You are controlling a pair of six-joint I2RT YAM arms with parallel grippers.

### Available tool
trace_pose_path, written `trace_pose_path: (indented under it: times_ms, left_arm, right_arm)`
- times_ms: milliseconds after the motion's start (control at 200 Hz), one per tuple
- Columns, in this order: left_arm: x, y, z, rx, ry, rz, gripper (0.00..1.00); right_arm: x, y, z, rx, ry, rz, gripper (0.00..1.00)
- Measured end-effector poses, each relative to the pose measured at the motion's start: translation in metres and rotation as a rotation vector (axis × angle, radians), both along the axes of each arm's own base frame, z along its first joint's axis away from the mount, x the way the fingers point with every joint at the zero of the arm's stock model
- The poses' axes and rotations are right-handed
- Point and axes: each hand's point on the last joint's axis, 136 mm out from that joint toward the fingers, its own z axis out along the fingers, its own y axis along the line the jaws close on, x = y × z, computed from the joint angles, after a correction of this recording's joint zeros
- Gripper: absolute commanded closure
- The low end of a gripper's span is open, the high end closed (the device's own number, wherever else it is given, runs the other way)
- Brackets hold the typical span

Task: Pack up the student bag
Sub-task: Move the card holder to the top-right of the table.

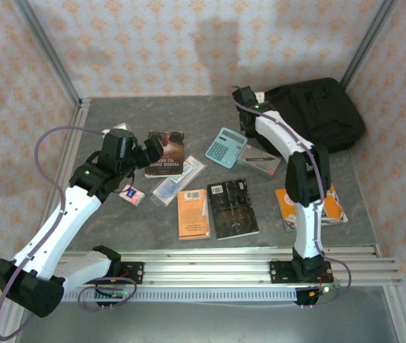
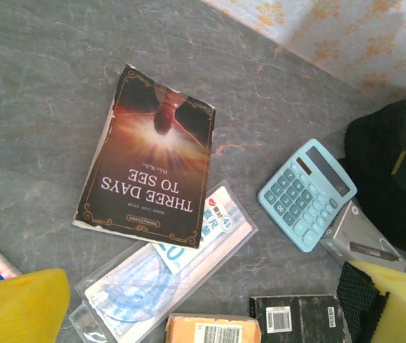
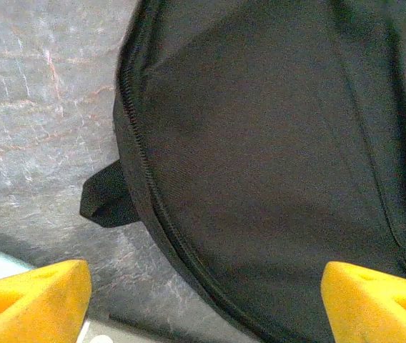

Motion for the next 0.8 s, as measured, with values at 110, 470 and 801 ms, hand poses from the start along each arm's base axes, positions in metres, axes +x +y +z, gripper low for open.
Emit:
trace_pose_path:
  times_ms: [110,470,801]
  left_arm:
    - [0.000,-0.002,-0.001,-0.015,0.006,-0.005,0.03]
    - [0.005,-0.009,-0.015,-0.052,0.065,-0.025,0.05]
    - [0.005,-0.010,-0.015,-0.074,0.069,-0.027,0.08]
  right_arm:
    - [0.013,0.001,-0.018,-0.039,0.049,0.022,0.38]
    - [0.026,-0.015,-0.027,-0.103,0.079,0.032,1.00]
    - [0.020,-0.024,0.014,-0.099,-0.015,0.084,1.00]
